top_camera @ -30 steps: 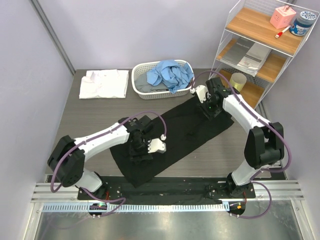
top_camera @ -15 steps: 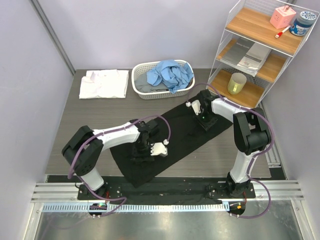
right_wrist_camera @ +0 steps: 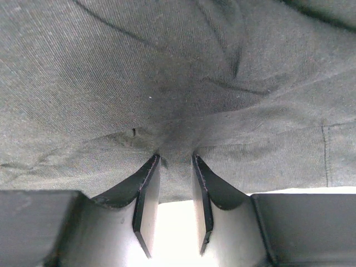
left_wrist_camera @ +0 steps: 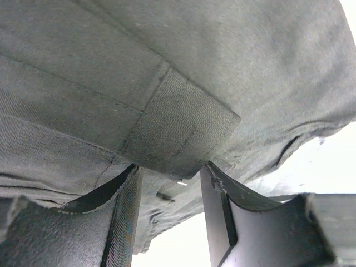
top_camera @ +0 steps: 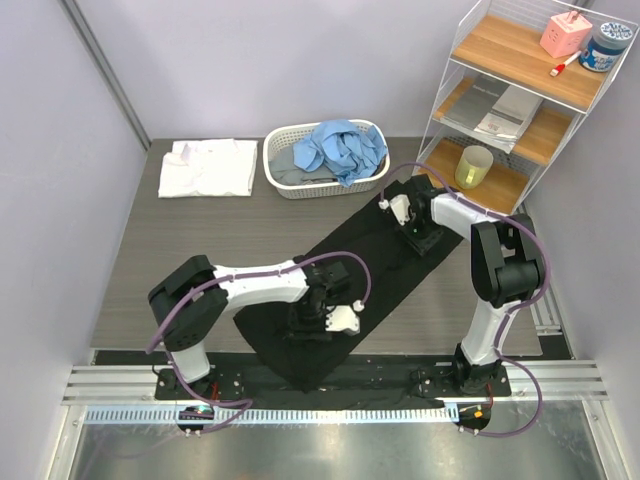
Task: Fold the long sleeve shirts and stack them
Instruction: Fold the shirt
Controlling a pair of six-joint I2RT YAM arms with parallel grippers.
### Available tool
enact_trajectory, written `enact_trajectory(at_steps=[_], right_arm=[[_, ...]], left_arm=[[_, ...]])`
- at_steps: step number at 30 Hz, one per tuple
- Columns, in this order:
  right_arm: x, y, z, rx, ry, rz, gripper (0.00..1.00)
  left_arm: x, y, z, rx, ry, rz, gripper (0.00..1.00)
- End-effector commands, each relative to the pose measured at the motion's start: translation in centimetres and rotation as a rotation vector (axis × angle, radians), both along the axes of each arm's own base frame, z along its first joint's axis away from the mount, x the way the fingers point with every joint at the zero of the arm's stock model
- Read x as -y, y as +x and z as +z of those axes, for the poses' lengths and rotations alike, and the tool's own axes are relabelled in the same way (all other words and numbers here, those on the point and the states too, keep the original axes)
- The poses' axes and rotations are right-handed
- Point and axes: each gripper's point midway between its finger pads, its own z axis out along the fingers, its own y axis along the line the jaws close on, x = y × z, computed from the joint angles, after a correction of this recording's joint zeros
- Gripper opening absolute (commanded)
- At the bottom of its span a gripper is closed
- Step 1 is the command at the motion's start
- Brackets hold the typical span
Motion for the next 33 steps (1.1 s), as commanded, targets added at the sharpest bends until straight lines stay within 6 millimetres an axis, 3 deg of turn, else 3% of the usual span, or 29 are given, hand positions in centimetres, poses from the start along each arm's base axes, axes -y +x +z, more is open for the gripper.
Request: enact_trajectory(at_steps=[1, 6, 9, 11, 12, 13, 14, 15, 16, 17, 18, 19, 21, 22, 23, 24, 25, 26, 27, 28, 29, 30, 31, 33], right_arm=[[1.8, 1.1, -0.2, 0.039, -0.059, 0.036, 0.34], [0.6, 1.1, 2.9, 0.061, 0.012, 0.036, 0.35], [-1.4, 1.3, 8.4, 0.156, 0.136, 0.039, 0.39], [-2.5, 1.7, 14.2, 0.307, 0.223, 0.035, 0.45], [-3.2, 1.7, 16.2, 0.356, 0.270, 0.038, 0.48], [-3.6, 1.7, 18.1, 0.406, 0.305, 0.033, 0.52], [-3.9, 1.4, 22.0, 0.509, 0.349, 0.040, 0.61], [-4.5, 1.2, 23.6, 0.543, 0.398, 0.036, 0.67], [-5.6, 0.6, 25.3, 0.574, 0.469, 0.068, 0.75], [-6.4, -0.4, 26.9, 0.612, 0.530, 0.087, 0.95], [-7.1, -0.4, 28.2, 0.671, 0.592, 0.096, 1.00], [-8.7, -1.5, 28.9, 0.663, 0.687, 0.140, 0.99], [-10.4, -3.4, 30.0, 0.691, 0.790, 0.247, 0.99], [-11.5, -4.1, 30.0, 0.673, 0.844, 0.251, 1.00], [-12.3, -4.2, 29.0, 0.664, 0.824, 0.244, 1.00], [-15.0, -5.9, 27.6, 0.601, 0.806, 0.312, 1.00], [-16.4, -7.1, 26.3, 0.570, 0.762, 0.394, 1.00], [-16.7, -8.1, 23.5, 0.519, 0.702, 0.410, 1.00], [-18.7, -10.4, 22.6, 0.488, 0.711, 0.498, 1.00], [-19.3, -11.5, 21.4, 0.475, 0.698, 0.554, 1.00], [-19.3, -12.5, 18.6, 0.441, 0.647, 0.583, 1.00], [-21.2, -15.4, 17.6, 0.409, 0.643, 0.698, 1.00], [-21.2, -16.9, 15.2, 0.366, 0.601, 0.749, 0.98], [-23.2, -20.4, 13.3, 0.333, 0.571, 0.919, 0.96]], left_arm=[[3.1, -3.3, -1.2, -0.151, -0.072, 0.007, 0.46], [5.4, -3.8, 1.4, -0.196, -0.142, 0.042, 0.48], [6.7, -3.4, 5.2, -0.170, -0.240, 0.041, 0.54], [6.7, -2.9, 7.9, -0.155, -0.314, 0.052, 0.65], [6.7, -2.9, 10.6, -0.146, -0.410, 0.028, 0.70], [6.1, -1.8, 12.0, -0.135, -0.457, 0.060, 0.81], [5.6, -1.4, 13.4, -0.138, -0.508, 0.060, 0.87], [4.8, -0.9, 16.2, -0.087, -0.618, 0.032, 0.92], [3.9, 0.9, 17.7, -0.070, -0.693, 0.093, 1.00], [3.6, 2.1, 18.6, -0.014, -0.751, 0.111, 1.00], [3.0, 2.7, 20.0, 0.054, -0.804, 0.126, 1.00], [3.0, 5.0, 20.7, 0.188, -0.840, 0.140, 1.00], [2.7, 6.4, 20.0, 0.292, -0.856, 0.173, 1.00], [2.6, 7.8, 21.5, 0.416, -0.901, 0.154, 1.00], [2.0, 7.8, 21.0, 0.445, -0.880, 0.112, 1.00], [1.5, 6.9, 20.6, 0.433, -0.856, 0.020, 1.00], [-0.2, 5.2, 18.6, 0.371, -0.769, -0.097, 1.00], [-0.5, 4.4, 17.8, 0.315, -0.753, -0.111, 1.00], [-1.1, 3.7, 17.0, 0.257, -0.735, -0.114, 0.98], [-3.1, 2.6, 15.5, 0.149, -0.680, -0.089, 0.97], [-3.6, 2.0, 15.0, 0.123, -0.702, -0.181, 0.99], [-5.1, 1.6, 13.5, 0.092, -0.680, -0.202, 1.00], [-6.3, 0.6, 12.5, 0.051, -0.653, -0.233, 1.00], [-7.9, 0.2, 10.2, 0.057, -0.652, -0.317, 1.00]])
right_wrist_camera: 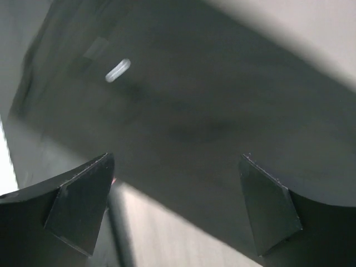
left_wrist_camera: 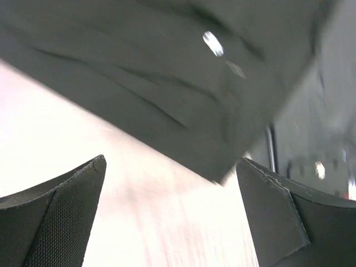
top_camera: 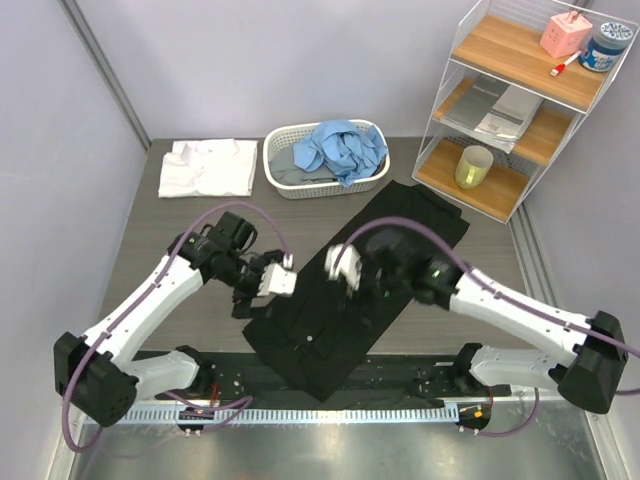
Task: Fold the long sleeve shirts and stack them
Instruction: Fold the shirt
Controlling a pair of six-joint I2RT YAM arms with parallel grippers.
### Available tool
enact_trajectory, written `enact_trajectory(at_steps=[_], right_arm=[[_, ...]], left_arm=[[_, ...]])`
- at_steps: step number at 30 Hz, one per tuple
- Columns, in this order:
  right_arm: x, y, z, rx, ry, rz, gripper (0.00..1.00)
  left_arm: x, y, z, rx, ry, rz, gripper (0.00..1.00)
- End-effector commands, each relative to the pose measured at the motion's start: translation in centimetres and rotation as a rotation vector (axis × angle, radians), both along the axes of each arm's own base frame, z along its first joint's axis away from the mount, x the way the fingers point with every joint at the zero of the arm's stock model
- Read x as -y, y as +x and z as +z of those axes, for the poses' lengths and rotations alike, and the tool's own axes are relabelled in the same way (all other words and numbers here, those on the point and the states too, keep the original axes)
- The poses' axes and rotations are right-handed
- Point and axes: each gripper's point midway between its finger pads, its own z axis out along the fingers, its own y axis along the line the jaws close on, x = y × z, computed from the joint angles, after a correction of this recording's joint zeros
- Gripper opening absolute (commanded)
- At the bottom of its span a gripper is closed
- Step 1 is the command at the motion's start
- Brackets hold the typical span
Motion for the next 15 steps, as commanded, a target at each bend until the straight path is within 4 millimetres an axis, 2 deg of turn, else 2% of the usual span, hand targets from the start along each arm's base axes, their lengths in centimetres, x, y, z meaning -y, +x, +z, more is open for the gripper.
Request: enact_trajectory(at_steps=[1, 2, 3, 5, 6, 10, 13, 14, 15], right_arm=[[-2.3, -5.4, -3.4, 0.126, -0.104, 0.266, 0.94], [-3.2, -6.1, -3.5, 0.153, -0.090, 0.308, 0.93], [-4.2, -8.2, -4.1, 0.164, -0.090, 0.397, 0.90], [-5.1, -9.7, -5.6, 0.192, -0.104, 0.473, 0.86], [-5.4, -11.4, -6.5, 0.198, -0.116, 0.533, 0.83], [-7.1, -14.1, -7.7, 0.239, -0.087, 0.626, 0.75], [-7.2, -15.8, -8.6, 0.246, -0.066, 0.690, 0.70], [-7.0, -16.3, -9.1, 0.254, -0.067, 0.714, 0.68], [-6.4, -16.9, -10.0, 0.249, -0.080, 0.737, 0.67]], left_arm=[[-4.1, -4.8, -4.2, -0.045, 0.028, -0.285, 1.00], [-4.5, -4.3, -4.7, 0.007, 0.010, -0.342, 1.00], [-4.6, -4.1, -5.2, 0.017, 0.001, -0.352, 0.99], [-4.9, -4.1, -6.6, 0.006, -0.008, -0.400, 0.96], [-5.1, -4.2, -6.9, -0.013, -0.005, -0.416, 0.91], [-5.7, -4.4, -7.8, -0.078, -0.015, -0.483, 0.82], [-6.0, -4.5, -8.9, -0.067, -0.027, -0.515, 0.78], [-5.8, -4.0, -9.2, -0.032, -0.031, -0.517, 0.76], [-5.6, -3.9, -9.5, -0.023, -0.041, -0.517, 0.75]])
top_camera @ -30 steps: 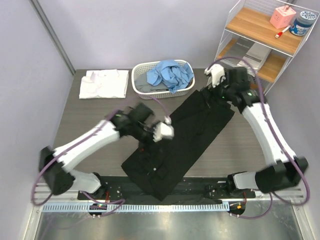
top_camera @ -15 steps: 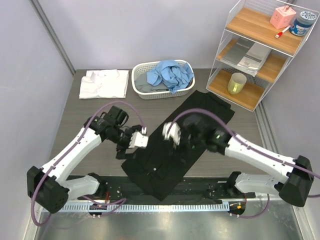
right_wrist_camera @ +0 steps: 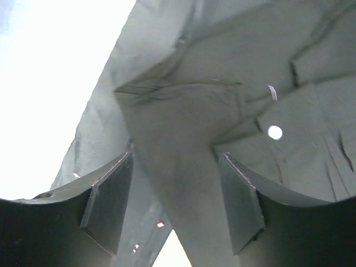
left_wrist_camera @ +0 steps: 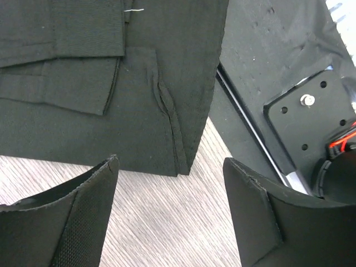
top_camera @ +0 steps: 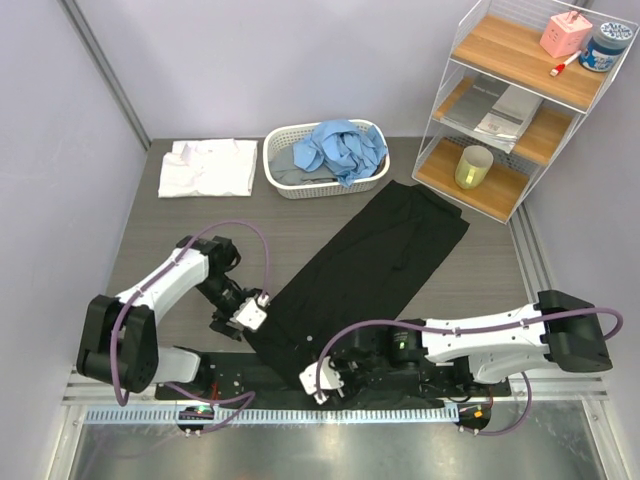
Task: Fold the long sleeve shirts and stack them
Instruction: Fold the shirt
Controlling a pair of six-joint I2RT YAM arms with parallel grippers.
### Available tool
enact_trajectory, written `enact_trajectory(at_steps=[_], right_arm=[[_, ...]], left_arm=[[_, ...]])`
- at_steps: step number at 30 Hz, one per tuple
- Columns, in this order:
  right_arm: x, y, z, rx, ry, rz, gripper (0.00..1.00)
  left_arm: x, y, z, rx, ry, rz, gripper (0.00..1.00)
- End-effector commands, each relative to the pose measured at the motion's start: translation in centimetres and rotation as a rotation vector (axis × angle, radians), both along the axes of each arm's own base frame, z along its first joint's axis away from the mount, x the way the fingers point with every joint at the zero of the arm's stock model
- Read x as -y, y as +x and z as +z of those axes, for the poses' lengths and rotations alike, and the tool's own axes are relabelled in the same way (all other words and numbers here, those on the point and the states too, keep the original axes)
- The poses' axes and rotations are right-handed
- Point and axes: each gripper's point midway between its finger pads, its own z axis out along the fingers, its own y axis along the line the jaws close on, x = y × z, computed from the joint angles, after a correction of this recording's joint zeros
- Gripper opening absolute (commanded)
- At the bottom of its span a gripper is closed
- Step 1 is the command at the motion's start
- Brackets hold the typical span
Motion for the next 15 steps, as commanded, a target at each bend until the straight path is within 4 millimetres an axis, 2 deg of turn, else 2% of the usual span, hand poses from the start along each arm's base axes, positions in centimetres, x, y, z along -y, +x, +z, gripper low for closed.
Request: enact_trajectory(at_steps=[1, 5, 8, 10, 15], right_arm=[[-1.3, -2.0, -0.1, 0.044, 0.097, 0.107, 0.66], [-0.7, -2.7, -1.8, 0.060, 0.060, 0.141, 0.63], [-1.1, -2.3, -2.3, 0.081, 0.050, 0.137, 0.63], [-1.5, -2.3, -2.8, 0.084, 0.040, 0.140, 0.63], [-1.2, -2.4, -4.9, 0.108, -0.002, 0.152, 0.56]], left_arm=[[1.0, 0.1, -0.3, 0.088, -0.119, -0.120, 0.74], [0.4, -0.1, -2.0, 0.116, -0.095, -0.151, 0.73], [0.6, 0.3, -2.5, 0.157, -0.104, -0.143, 0.73], [0.5, -0.1, -3.1, 0.162, -0.099, -0.158, 0.72], [0.8, 0.4, -4.3, 0.196, -0.072, -0.159, 0.68]])
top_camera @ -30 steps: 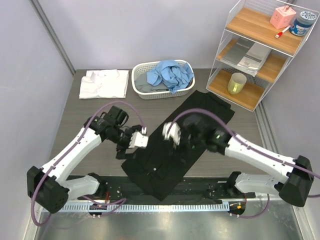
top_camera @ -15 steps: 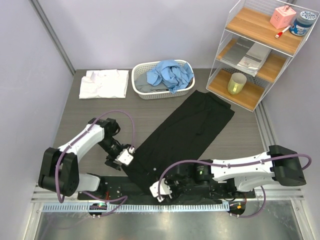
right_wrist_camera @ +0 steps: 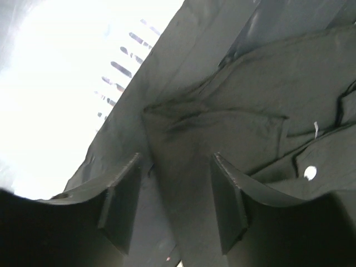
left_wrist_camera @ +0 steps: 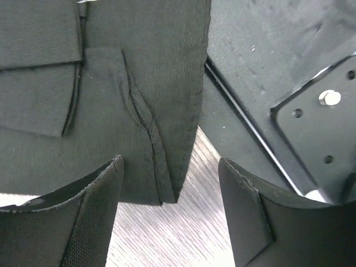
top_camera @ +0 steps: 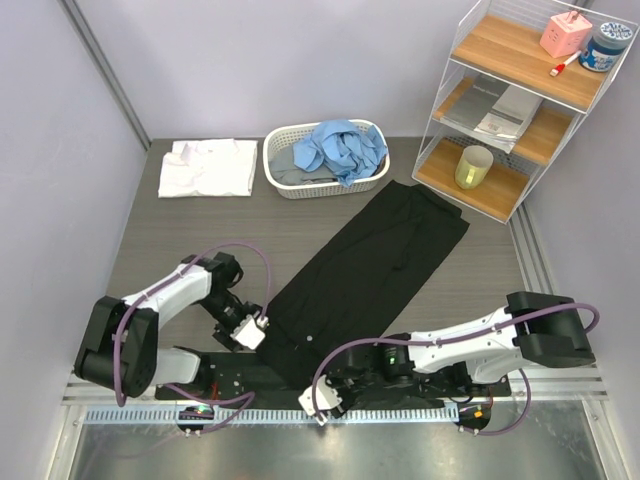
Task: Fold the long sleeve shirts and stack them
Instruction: Fold the shirt
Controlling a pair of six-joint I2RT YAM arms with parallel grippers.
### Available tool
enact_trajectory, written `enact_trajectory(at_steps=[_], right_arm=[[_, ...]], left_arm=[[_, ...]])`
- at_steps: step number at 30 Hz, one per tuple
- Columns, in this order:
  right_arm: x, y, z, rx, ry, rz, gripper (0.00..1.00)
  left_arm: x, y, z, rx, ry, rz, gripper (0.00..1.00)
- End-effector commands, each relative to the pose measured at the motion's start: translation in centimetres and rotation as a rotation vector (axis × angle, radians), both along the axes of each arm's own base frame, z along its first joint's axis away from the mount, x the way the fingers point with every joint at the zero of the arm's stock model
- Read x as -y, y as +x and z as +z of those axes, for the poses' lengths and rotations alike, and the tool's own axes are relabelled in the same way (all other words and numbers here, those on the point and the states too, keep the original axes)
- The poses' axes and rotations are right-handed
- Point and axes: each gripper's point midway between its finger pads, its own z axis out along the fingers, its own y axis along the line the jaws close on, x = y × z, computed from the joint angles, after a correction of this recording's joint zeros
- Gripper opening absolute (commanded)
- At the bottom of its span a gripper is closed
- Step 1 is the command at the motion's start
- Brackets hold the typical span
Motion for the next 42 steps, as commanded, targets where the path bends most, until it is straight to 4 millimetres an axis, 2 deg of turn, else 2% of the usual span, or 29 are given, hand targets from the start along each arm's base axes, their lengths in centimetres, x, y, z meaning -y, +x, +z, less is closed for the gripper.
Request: enact_trajectory(at_steps=[1, 4, 5, 8, 9, 10, 12, 15, 16, 17, 19, 20, 26, 27, 29, 32, 34, 38, 39, 40, 42], right_arm=[[-0.8, 0.2, -1.2, 0.052, 0.004, 0.015, 0.54], [-0.9, 0.5, -2.0, 0.062, -0.023, -0.001, 0.49], [-1.1, 0.8, -2.0, 0.068, -0.024, -0.017, 0.44], [-1.1, 1.0, -2.4, 0.074, -0.032, -0.034, 0.40], [-1.1, 1.1, -2.4, 0.080, -0.027, -0.038, 0.39], [-1.0, 1.2, -2.3, 0.082, -0.026, -0.040, 0.36], [-0.8, 1.5, -2.5, 0.098, -0.024, -0.055, 0.32], [-0.6, 2.2, -2.3, 0.121, -0.009, -0.084, 0.16], [-0.7, 2.2, -2.1, 0.122, -0.003, -0.087, 0.03], [-0.8, 2.9, -1.5, 0.151, 0.015, -0.115, 0.01], [-0.7, 3.7, -0.9, 0.185, 0.036, -0.149, 0.01], [-1.4, 4.1, 0.1, 0.192, 0.085, -0.164, 0.01], [-1.1, 5.7, 2.3, 0.248, 0.141, -0.209, 0.01], [-1.1, 5.8, 3.3, 0.245, 0.173, -0.219, 0.01], [0.1, 6.2, 3.1, 0.258, 0.141, -0.235, 0.01], [1.2, 7.5, 4.0, 0.291, 0.159, -0.277, 0.01], [1.8, 8.3, 5.0, 0.310, 0.179, -0.304, 0.01], [4.0, 10.1, 5.6, 0.348, 0.153, -0.363, 0.01], [4.6, 10.6, 5.8, 0.364, 0.151, -0.377, 0.01], [5.5, 11.8, 6.1, 0.371, 0.154, -0.419, 0.01], [6.4, 13.0, 6.4, 0.397, 0.144, -0.442, 0.01]], left_arm=[[1.4, 1.8, -0.4, 0.136, -0.048, -0.085, 0.67], [1.5, 2.2, -1.0, 0.159, -0.014, -0.081, 0.62], [1.4, 2.2, -1.3, 0.157, 0.001, -0.061, 0.61], [1.5, 2.2, -1.6, 0.163, 0.014, -0.054, 0.51], [1.5, 2.3, -1.6, 0.163, 0.019, -0.048, 0.46], [1.6, 2.4, -1.6, 0.164, 0.021, -0.043, 0.36], [1.5, 2.4, -1.5, 0.163, 0.024, -0.038, 0.26], [2.0, 2.3, -1.2, 0.164, -0.008, -0.043, 0.10], [2.1, 2.0, -0.9, 0.156, -0.019, -0.042, 0.03], [2.4, 2.2, -0.3, 0.159, -0.037, -0.040, 0.00], [3.2, 1.4, 1.1, 0.128, -0.088, -0.035, 0.00], [3.8, 1.9, 2.1, 0.136, -0.113, -0.025, 0.00], [5.2, 2.6, 5.3, 0.138, -0.183, 0.003, 0.00], [5.5, 3.1, 6.0, 0.151, -0.196, 0.005, 0.00], [6.0, 3.5, 6.4, 0.144, -0.208, 0.016, 0.00], [7.5, 4.7, 7.4, 0.137, -0.237, 0.043, 0.00], [8.8, 6.2, 8.2, 0.158, -0.259, 0.054, 0.00], [11.8, 8.6, 9.4, 0.183, -0.286, 0.077, 0.00], [12.3, 9.1, 9.5, 0.184, -0.287, 0.083, 0.00], [13.1, 10.1, 10.5, 0.203, -0.302, 0.086, 0.00], [14.2, 11.3, 10.3, 0.188, -0.300, 0.112, 0.00]])
